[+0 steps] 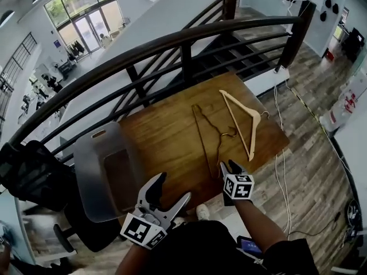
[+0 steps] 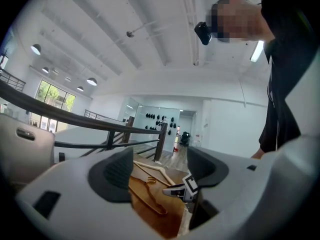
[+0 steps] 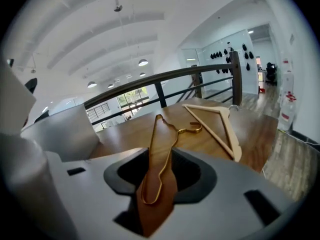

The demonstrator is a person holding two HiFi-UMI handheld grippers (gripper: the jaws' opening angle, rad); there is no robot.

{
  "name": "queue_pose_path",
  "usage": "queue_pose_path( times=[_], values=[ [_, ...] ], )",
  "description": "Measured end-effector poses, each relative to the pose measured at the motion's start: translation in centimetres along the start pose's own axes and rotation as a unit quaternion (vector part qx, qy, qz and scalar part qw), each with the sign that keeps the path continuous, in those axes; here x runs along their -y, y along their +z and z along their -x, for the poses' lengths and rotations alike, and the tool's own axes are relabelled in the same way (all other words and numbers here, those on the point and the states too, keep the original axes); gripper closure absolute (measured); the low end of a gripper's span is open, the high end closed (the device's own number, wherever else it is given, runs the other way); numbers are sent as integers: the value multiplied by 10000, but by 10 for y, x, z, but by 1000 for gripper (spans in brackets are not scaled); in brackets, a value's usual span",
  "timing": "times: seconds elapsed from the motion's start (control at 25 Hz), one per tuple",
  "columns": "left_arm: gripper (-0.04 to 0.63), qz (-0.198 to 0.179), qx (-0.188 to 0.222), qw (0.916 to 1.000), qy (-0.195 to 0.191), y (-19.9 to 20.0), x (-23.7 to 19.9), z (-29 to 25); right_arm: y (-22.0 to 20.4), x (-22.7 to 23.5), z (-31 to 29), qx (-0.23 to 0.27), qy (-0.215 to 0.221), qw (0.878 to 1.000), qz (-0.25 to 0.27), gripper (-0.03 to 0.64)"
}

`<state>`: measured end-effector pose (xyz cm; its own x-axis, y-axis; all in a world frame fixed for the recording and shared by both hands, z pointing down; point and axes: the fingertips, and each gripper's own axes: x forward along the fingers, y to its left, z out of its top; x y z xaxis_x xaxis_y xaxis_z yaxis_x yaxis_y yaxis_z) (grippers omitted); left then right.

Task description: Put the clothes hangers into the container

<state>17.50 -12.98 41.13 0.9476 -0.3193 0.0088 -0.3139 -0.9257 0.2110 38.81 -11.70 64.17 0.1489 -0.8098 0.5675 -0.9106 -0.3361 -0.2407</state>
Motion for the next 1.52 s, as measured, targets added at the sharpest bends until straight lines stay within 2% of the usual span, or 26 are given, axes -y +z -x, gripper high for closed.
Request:
queue_pose_path(
  times=[0.2, 0.4, 0.52, 0.64, 0.8, 0.96, 1.04, 1.2, 1.32, 1.52],
  values=[
    [253, 103, 70, 9994, 316, 2, -8, 7, -7, 16, -43, -428, -190, 9988, -112, 493],
    [253, 342, 275, 9966, 694, 6, -18, 18, -14, 25, -72, -752, -404, 9961, 228, 499],
    [253, 270, 326, 9947, 938, 10, -21, 24, -16, 31, -88, -997, -520, 9930, 371, 499],
    [253, 185, 363, 9928, 1123, 12, -23, 29, -17, 33, -100, -1233, -620, 9900, 305, 492],
    [253, 279, 338, 9901, 1337, 5, -29, 37, -22, 30, -106, -1481, -810, 9847, 438, 506],
    [253, 356, 510, 9890, 1343, 10, -32, 36, -20, 27, -113, -1553, -868, 9814, 718, 509],
    [253, 366, 517, 9888, 1352, 10, -34, 42, -24, 21, -115, -1661, -849, 9795, 766, 556],
    [253, 284, 529, 9898, 1294, 14, -35, 49, -24, 21, -109, -1701, -948, 9782, 722, 607],
    [255, 301, 565, 9908, 1193, 19, -40, 53, -13, 8, -100, -1498, -839, 9805, 957, 608],
    [255, 332, 629, 9922, 1028, 24, -46, 65, 15, -13, -79, -1036, -725, 9866, 1034, 607]
  ],
)
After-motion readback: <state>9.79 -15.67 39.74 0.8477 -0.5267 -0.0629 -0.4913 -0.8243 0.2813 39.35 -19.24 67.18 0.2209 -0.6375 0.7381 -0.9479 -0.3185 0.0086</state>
